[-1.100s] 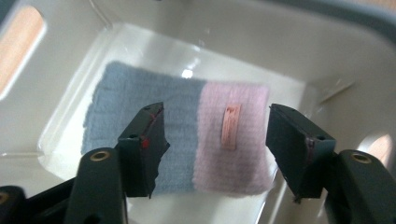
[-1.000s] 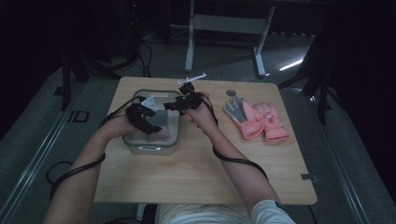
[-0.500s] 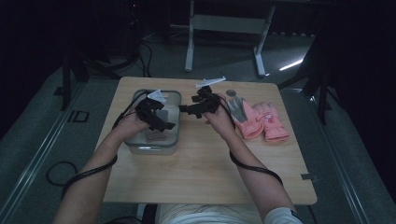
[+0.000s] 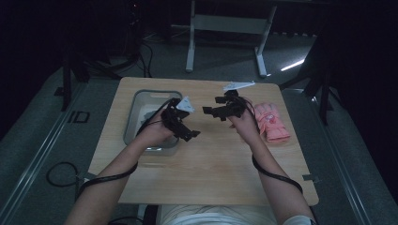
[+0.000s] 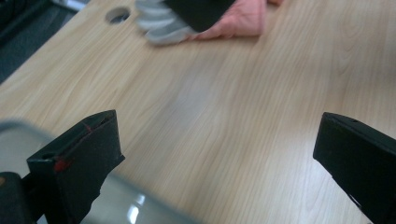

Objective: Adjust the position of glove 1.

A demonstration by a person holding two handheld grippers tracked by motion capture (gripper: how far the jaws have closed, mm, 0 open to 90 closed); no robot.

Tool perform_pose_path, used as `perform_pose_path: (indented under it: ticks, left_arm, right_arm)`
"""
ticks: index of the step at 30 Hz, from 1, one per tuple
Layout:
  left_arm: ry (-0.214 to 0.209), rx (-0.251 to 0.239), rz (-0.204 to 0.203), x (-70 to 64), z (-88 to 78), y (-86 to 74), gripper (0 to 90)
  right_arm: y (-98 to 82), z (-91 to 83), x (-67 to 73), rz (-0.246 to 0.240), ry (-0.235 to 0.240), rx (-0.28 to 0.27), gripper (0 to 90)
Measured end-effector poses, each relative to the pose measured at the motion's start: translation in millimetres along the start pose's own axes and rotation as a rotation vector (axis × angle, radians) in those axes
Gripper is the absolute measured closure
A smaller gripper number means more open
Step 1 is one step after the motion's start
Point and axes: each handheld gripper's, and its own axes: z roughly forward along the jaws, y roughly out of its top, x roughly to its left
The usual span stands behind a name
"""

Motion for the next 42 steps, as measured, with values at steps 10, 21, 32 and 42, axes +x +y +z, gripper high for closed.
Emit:
perform_pose_path:
  ticks: [10,21,32,42]
  left_arm:
    - [-0.01,0.005,-0.047,-25.3,29.9,5.2,0.6]
    - [-0.067,0.019,-0.053,-55.2,55.2,-9.1,0.8]
    - [-0.16,0.094,0.008,-87.1,72.7,-44.7,3.6]
    - [-0.153,0.117,0.018,-107.3,68.4,-79.1,2.1]
  right_arm:
    - [-25.4,-24.3,-22.0,0.008,-0.033,0.007,15.9]
    - [-51.9,-39.5,-48.8,0.0,-0.166,0.067,49.3]
    - [-73.7,-50.4,-78.7,0.016,-0.251,0.093,55.7]
    - [-73.9,-40.9,-107.7,0.02,-0.314,0.178,57.0]
